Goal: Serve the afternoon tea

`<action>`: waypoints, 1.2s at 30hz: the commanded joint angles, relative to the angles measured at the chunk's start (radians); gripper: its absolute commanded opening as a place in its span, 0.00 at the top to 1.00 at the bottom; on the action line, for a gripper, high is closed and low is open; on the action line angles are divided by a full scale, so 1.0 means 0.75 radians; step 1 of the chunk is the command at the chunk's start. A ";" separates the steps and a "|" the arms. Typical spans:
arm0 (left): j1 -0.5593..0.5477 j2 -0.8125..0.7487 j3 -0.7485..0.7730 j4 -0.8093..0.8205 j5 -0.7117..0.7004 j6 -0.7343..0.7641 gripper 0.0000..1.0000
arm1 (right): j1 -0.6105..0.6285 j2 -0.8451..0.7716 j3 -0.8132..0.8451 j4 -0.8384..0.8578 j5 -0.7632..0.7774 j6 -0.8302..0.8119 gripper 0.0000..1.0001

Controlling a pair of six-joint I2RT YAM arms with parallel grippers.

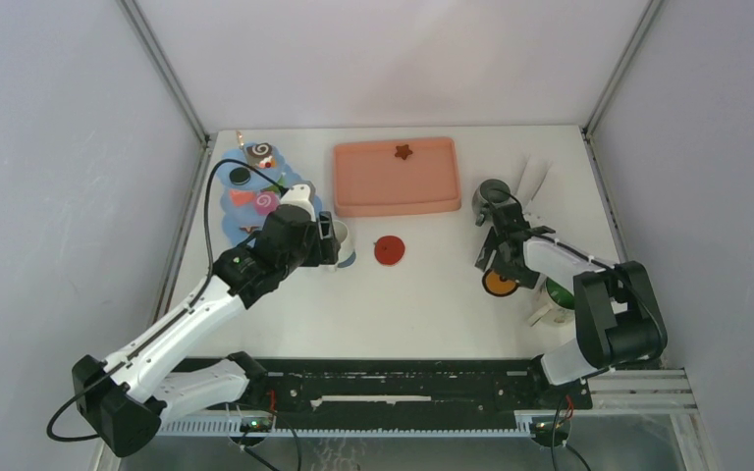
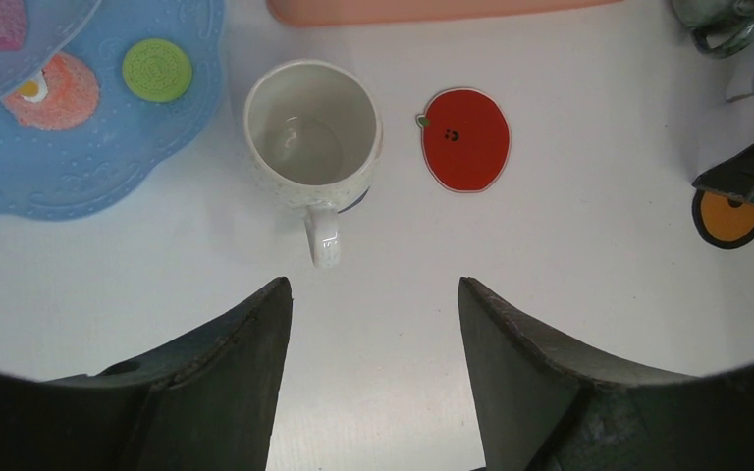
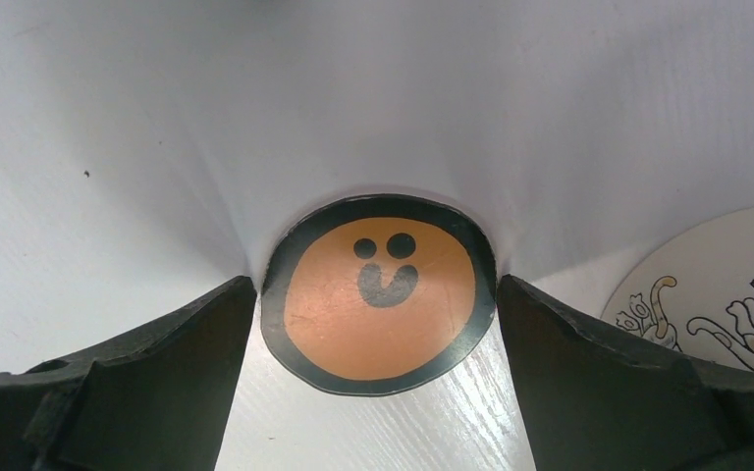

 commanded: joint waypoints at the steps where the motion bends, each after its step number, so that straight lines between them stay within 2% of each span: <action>1: -0.004 0.015 0.069 0.041 0.015 0.034 0.32 | 0.031 -0.003 0.025 0.004 -0.024 -0.031 0.00; 5: -0.004 0.010 0.070 0.046 0.009 0.031 0.32 | 0.068 0.013 0.059 -0.032 0.020 -0.033 0.02; 8: -0.003 0.013 0.070 0.046 0.014 0.035 0.32 | 0.077 0.012 0.068 -0.024 -0.043 -0.039 0.10; 15: -0.003 0.008 0.067 0.044 0.011 0.043 0.32 | 0.145 0.043 0.079 0.016 -0.125 0.009 0.14; 25: -0.003 -0.051 0.033 0.024 -0.029 0.043 0.32 | 0.301 0.172 0.202 0.018 -0.144 0.050 0.14; 36: -0.002 -0.067 0.025 0.013 -0.037 0.051 0.32 | 0.363 0.434 0.529 -0.013 -0.099 0.072 0.14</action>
